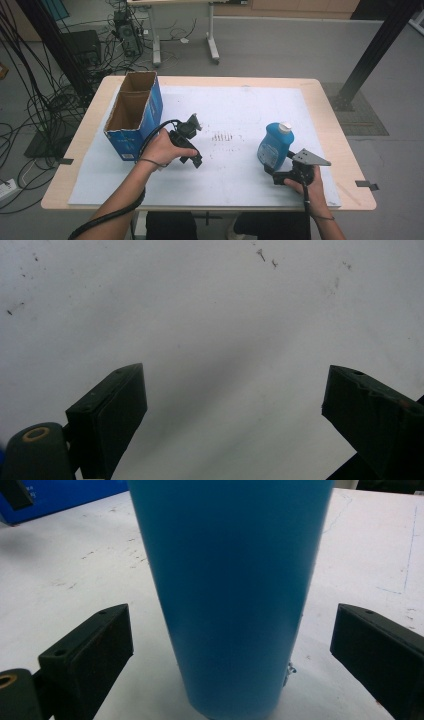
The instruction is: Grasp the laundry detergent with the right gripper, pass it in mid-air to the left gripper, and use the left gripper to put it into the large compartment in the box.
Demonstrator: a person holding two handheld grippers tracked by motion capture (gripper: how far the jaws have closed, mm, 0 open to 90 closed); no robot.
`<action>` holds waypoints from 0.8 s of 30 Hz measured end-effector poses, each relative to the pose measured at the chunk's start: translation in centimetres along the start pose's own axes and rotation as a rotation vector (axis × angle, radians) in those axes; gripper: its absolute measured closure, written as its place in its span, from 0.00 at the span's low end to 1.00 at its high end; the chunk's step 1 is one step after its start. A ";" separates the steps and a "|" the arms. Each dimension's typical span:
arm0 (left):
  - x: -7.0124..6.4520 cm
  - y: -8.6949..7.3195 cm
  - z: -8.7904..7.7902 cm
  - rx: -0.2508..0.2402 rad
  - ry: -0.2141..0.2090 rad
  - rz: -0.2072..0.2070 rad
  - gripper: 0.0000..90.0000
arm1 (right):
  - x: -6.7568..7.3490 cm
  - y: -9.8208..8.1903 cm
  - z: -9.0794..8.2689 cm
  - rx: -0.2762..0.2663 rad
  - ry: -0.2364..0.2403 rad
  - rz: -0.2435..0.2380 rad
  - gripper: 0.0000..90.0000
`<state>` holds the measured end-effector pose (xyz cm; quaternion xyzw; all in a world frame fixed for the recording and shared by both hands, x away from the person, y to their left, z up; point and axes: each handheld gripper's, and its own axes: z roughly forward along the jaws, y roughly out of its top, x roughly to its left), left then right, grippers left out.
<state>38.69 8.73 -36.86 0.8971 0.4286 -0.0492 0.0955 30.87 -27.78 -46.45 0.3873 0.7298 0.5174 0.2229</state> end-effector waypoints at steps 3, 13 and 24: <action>0.0 0.0 0.0 0.002 -0.001 0.002 0.12 | 0.0 0.0 0.1 -0.001 -0.003 0.003 0.03; 0.0 0.0 -0.2 -0.002 0.000 0.000 0.12 | 0.0 0.3 0.8 -0.008 -0.006 0.005 0.03; 0.3 -0.3 -0.4 -0.003 -0.002 -0.008 0.12 | 0.0 0.6 1.6 -0.030 -0.017 -0.001 0.03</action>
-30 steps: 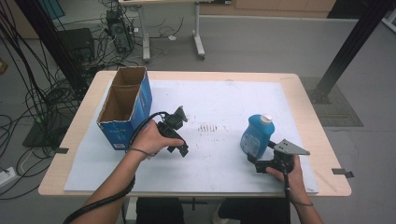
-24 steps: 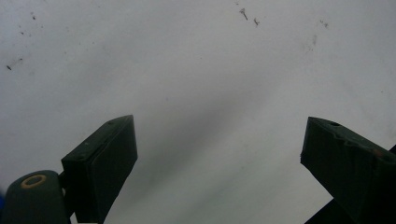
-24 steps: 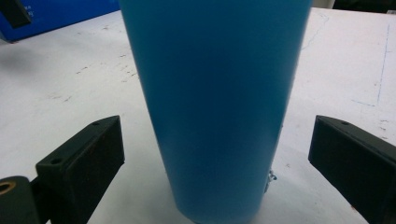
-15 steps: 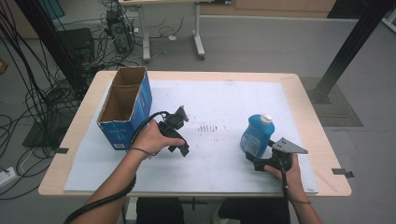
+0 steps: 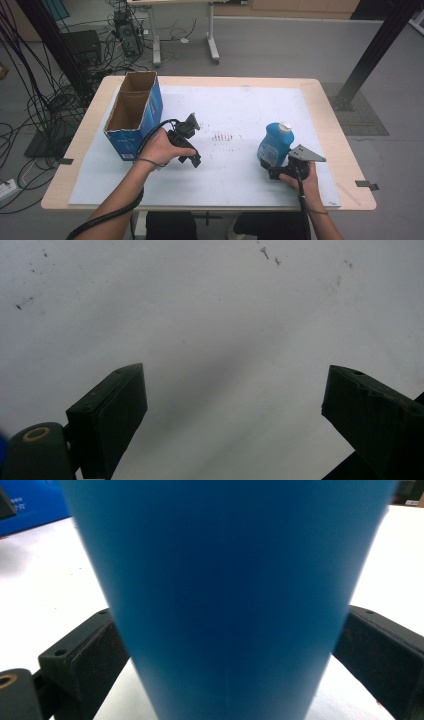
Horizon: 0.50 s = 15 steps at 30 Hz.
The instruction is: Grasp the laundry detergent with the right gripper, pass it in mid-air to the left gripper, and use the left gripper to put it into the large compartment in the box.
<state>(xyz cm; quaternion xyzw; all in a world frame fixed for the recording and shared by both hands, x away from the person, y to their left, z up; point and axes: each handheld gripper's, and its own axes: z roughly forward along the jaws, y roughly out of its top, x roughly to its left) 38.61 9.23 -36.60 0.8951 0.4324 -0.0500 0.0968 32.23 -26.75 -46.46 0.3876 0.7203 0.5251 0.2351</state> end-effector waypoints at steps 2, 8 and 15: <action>0.0 0.0 0.0 -0.002 0.000 -0.001 0.12 | 0.0 0.0 0.1 -0.002 0.003 0.002 0.03; 0.0 0.0 0.0 0.000 0.001 -0.001 0.12 | -0.1 0.0 0.2 -0.009 0.004 0.009 0.03; -0.2 0.2 0.1 0.005 0.003 0.005 0.12 | -0.1 0.1 0.2 -0.016 0.005 0.009 0.03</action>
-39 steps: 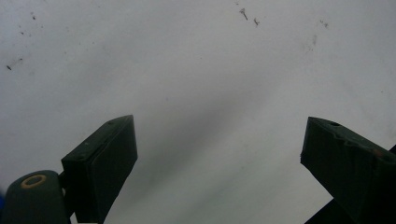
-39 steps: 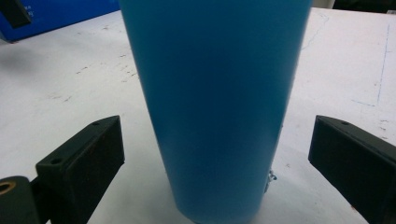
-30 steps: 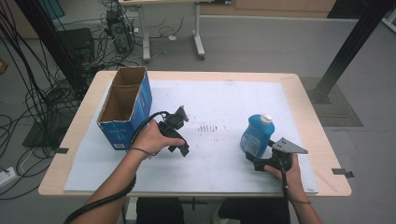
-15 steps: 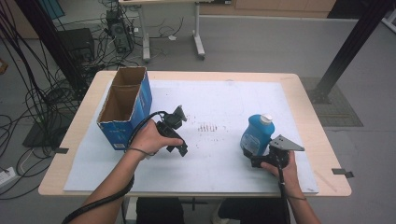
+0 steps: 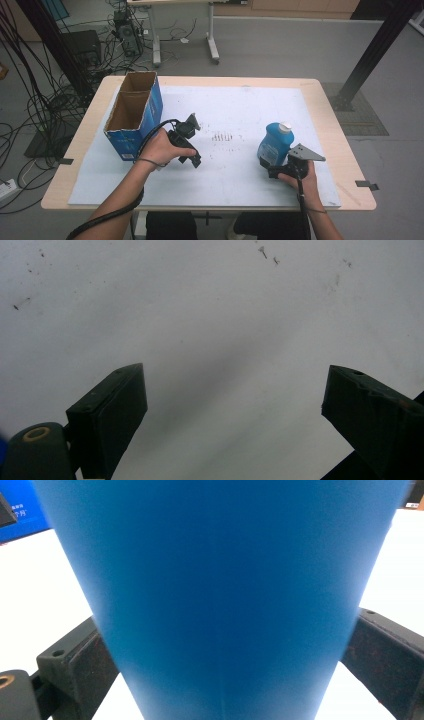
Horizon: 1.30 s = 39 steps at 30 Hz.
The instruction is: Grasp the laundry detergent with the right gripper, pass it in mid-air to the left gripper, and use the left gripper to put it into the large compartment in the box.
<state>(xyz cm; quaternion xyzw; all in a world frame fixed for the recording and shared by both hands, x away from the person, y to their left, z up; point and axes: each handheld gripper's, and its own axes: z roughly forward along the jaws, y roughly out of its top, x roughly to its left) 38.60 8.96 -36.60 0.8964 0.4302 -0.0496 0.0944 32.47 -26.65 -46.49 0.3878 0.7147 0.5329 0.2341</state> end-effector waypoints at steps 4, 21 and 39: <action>-0.1 0.1 -0.1 -0.001 0.004 0.002 0.12 | 0.0 0.0 0.0 -0.002 0.000 0.000 0.03; -0.1 0.2 -0.1 0.002 0.005 0.004 0.12 | 0.0 0.0 0.1 -0.002 0.003 -0.003 0.03; -0.2 0.3 -0.1 0.000 0.005 0.009 0.12 | 0.0 0.0 0.0 -0.007 0.004 0.000 0.03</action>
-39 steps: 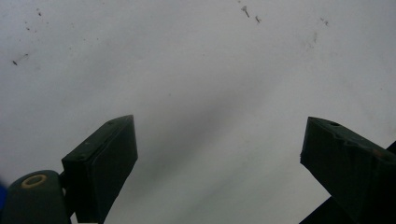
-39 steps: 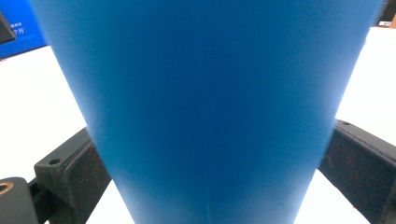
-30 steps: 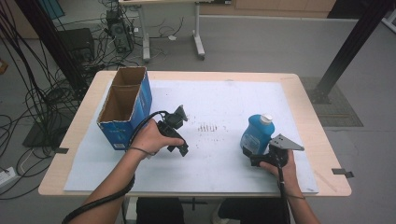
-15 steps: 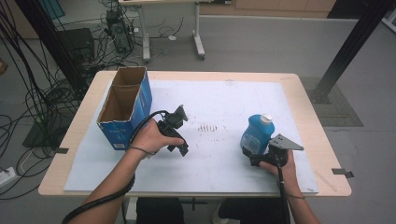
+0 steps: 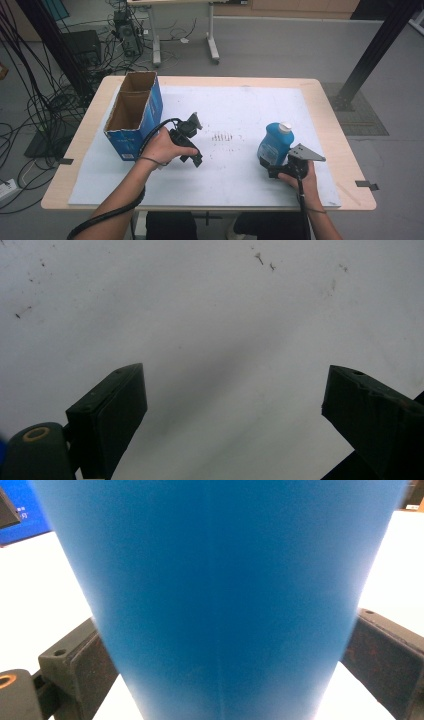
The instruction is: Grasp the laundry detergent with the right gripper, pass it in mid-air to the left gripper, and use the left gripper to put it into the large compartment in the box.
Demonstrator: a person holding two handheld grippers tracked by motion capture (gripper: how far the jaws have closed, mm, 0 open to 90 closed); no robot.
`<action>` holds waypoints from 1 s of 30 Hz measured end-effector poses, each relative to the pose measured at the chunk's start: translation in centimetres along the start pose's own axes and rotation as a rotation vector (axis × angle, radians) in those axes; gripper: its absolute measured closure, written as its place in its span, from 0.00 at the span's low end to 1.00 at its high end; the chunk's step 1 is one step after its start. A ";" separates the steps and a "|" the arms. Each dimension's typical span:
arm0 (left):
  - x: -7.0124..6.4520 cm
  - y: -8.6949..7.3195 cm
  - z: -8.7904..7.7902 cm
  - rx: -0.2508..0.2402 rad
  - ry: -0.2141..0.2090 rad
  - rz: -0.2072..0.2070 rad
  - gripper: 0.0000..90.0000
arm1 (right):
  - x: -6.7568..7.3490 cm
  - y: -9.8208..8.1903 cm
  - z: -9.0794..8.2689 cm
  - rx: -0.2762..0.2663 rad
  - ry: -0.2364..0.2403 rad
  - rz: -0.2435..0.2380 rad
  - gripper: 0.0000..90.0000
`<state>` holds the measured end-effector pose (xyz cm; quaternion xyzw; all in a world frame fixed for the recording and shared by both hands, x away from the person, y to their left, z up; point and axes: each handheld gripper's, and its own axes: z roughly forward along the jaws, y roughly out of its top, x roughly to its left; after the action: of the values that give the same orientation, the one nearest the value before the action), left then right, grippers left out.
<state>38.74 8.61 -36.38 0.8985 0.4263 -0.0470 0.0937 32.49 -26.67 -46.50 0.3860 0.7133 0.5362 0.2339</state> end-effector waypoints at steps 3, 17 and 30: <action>0.0 0.0 0.0 0.002 -0.001 0.000 0.12 | 0.0 0.0 0.0 0.001 -0.001 -0.001 0.03; -0.1 0.1 0.1 -0.001 -0.004 0.009 0.12 | 0.0 0.0 0.0 -0.002 0.003 0.003 0.03; 0.0 0.1 0.0 0.003 -0.003 0.006 0.12 | 0.0 0.0 0.0 -0.002 0.004 0.000 0.03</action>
<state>38.78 8.57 -36.35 0.8999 0.4234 -0.0484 0.0932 32.48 -26.66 -46.49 0.3850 0.7131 0.5376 0.2329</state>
